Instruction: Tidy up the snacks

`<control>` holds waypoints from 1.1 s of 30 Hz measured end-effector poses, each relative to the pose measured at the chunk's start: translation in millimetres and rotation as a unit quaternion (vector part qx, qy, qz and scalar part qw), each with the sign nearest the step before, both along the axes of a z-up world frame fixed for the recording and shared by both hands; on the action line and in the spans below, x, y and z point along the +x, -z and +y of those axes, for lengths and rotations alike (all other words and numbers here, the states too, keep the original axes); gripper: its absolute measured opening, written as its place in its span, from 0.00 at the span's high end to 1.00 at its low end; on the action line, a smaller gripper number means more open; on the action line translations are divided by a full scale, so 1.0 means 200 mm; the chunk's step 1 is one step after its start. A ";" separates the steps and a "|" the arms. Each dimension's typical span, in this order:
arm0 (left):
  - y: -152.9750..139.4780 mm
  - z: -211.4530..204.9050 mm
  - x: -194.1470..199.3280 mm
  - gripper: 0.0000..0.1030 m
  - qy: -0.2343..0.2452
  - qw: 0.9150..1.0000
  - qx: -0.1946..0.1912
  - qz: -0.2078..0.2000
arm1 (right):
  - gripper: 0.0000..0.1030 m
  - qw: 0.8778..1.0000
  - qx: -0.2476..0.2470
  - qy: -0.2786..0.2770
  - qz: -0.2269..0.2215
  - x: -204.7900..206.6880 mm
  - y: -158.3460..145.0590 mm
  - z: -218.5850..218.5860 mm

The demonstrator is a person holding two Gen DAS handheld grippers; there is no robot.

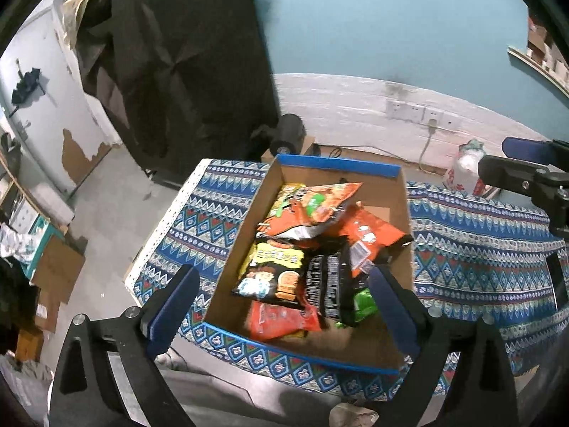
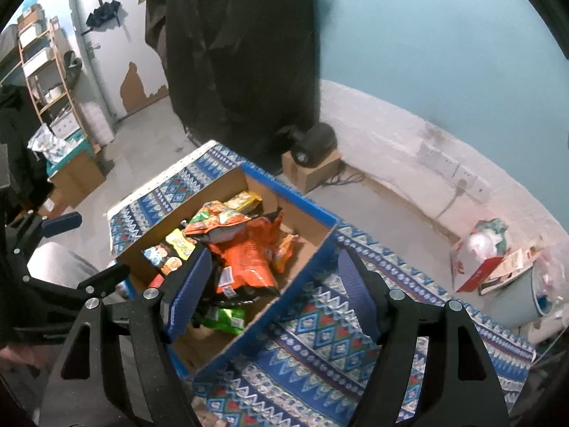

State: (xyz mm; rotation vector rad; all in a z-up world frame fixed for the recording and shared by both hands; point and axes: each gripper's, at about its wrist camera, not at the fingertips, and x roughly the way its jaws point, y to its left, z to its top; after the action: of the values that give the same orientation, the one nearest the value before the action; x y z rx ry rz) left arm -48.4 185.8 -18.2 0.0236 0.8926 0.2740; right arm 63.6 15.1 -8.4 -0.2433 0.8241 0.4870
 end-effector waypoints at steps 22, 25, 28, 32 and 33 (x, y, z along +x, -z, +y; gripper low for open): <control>-0.08 -0.14 -0.04 0.01 0.016 0.999 0.010 -0.033 | 0.29 1.000 0.003 0.019 -0.023 -0.16 0.00 -0.20; -0.08 -0.15 -0.04 0.01 0.016 0.999 0.010 -0.031 | 0.29 1.000 0.004 0.018 -0.023 -0.16 0.01 -0.20; -0.08 -0.16 -0.03 0.02 0.018 0.999 0.013 -0.029 | 0.29 1.000 0.004 0.018 -0.022 -0.15 0.01 -0.20; -0.09 -0.17 -0.04 0.02 0.019 0.999 0.013 -0.031 | 0.29 1.000 0.004 0.016 -0.024 -0.16 0.00 -0.21; -0.09 -0.17 -0.04 0.01 0.019 0.999 0.014 -0.032 | 0.29 1.000 0.004 0.015 -0.025 -0.16 0.00 -0.21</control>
State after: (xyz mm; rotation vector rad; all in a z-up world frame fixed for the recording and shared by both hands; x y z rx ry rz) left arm -56.5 151.9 0.2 0.0566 0.8242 0.2501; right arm 31.1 -26.9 -9.3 -0.2343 0.7762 0.4535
